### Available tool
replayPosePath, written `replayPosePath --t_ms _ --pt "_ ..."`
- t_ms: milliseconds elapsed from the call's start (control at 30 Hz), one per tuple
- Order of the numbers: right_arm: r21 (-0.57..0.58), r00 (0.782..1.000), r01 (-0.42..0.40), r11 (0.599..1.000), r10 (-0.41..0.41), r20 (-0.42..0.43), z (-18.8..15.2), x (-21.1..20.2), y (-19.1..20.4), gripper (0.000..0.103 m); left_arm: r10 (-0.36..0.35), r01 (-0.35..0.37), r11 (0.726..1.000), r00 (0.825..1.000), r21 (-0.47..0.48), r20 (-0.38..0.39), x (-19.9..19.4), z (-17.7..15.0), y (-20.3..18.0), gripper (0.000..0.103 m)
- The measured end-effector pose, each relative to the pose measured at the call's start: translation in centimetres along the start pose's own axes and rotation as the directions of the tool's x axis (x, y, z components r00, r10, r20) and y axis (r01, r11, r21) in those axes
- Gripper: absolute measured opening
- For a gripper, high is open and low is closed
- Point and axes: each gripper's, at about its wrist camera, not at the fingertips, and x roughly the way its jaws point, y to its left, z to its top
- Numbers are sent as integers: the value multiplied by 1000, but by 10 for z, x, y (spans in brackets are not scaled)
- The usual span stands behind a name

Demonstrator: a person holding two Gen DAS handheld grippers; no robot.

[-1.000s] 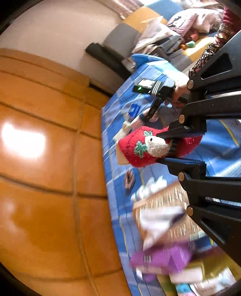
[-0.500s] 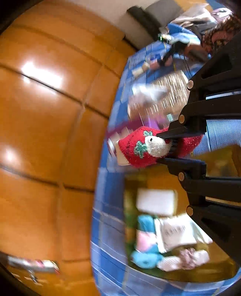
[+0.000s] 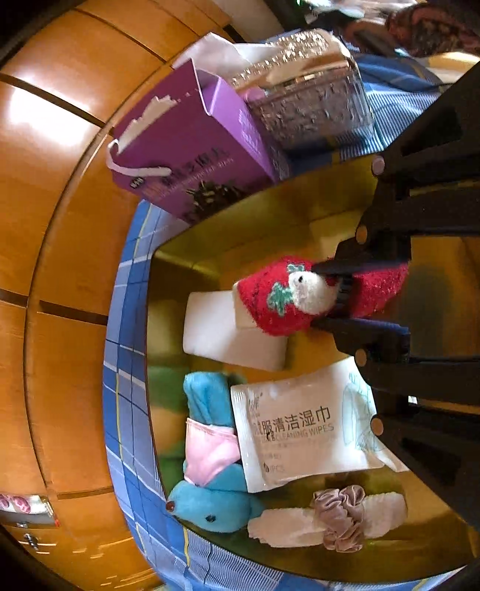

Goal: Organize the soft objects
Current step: 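Carry the sock into the gold tray with the left tool while the right tool carries the towel roll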

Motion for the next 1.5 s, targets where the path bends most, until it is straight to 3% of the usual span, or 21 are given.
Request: replayPosePath --t_ms 100,200,400,567,700,833,1000,1167,1400,1433,1500 --pt "3 1000 27 1000 -27 7 1 -4 -1 38 -4 4 1000 1000 -3 23 -7 -2 -1 52" --pt "-6 999 42 999 -42 17 4 -12 2 38 -10 10 1000 998 -6 57 -21 -2 -2 64" --pt "-4 996 -68 998 68 58 7 -59 26 38 2 -6 999 993 32 116 -44 -8 -9 75" --pt "-88 960 -250 964 259 103 11 -125 78 38 9 -13 1000 991 26 137 -54 -12 -4 78" --pt "-183 903 -399 899 420 96 8 -176 128 38 7 -6 1000 991 -7 135 -60 -14 9 78" --pt "-271 817 -548 791 576 29 -4 -216 181 38 13 -7 999 989 -38 150 -69 -18 23 78" --pt "-390 726 -658 644 680 -103 -35 -246 246 38 47 -32 996 983 -85 177 -83 -20 49 80" --pt "-475 676 -710 520 693 -252 -80 -255 302 38 74 -45 987 979 -153 189 -95 -26 78 81" --pt "-483 608 -785 389 636 -476 -135 -249 360 38 116 -68 974 969 -218 217 -112 -32 111 82" --pt "-465 570 -815 347 628 -530 -144 -246 369 38 121 -68 970 967 -232 223 -115 -33 116 82" --pt "-443 525 -847 294 600 -604 -160 -244 385 38 132 -69 963 964 -259 232 -121 -35 126 82"
